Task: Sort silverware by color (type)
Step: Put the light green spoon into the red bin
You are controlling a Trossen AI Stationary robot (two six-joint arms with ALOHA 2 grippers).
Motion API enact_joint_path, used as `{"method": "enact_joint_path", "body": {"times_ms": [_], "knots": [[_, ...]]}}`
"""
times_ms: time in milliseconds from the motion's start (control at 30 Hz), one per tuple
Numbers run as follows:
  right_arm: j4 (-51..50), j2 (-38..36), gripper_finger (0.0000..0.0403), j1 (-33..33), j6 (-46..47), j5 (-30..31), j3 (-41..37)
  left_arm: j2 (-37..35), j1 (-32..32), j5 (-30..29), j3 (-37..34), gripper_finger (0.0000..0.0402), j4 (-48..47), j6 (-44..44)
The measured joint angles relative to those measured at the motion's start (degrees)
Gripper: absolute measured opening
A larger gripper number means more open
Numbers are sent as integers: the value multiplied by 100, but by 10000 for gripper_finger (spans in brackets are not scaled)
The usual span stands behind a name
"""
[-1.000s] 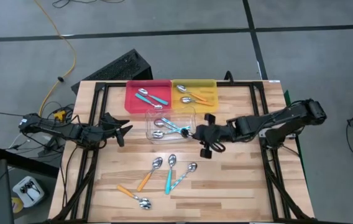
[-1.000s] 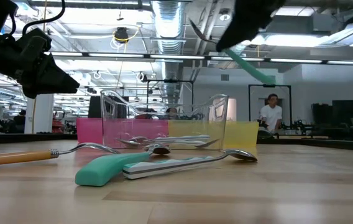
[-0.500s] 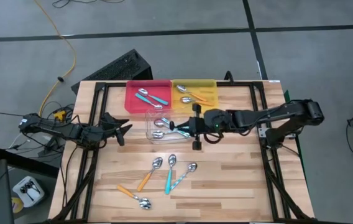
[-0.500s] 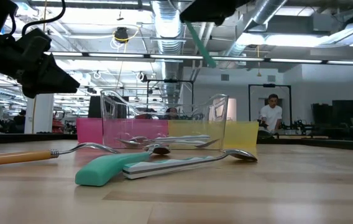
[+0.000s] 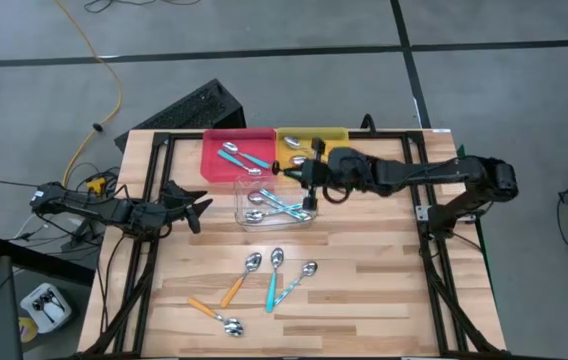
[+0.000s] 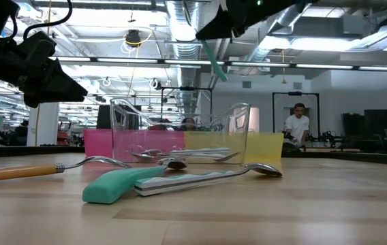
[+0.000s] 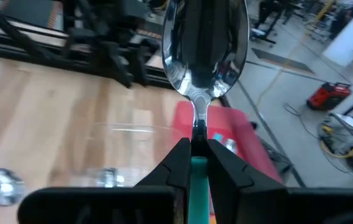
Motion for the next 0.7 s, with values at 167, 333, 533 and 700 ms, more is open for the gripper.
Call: {"method": "enact_joint_path", "body": {"times_ms": [167,333,533,700], "knots": [[-3,0,59,-680,-139,-681,0,1,0,-8,0,153,-1,211],[429,105,59,-1365,-106,-1476,0,0,0,-31,0,153,-2,406],[2132,735,59,-1730,262,-2370,11,1,0,-363,0,153,-5,500],[3385,1666,59,-1792,618,-2446,272,0,2,-438,0,153,-4,500]]}}
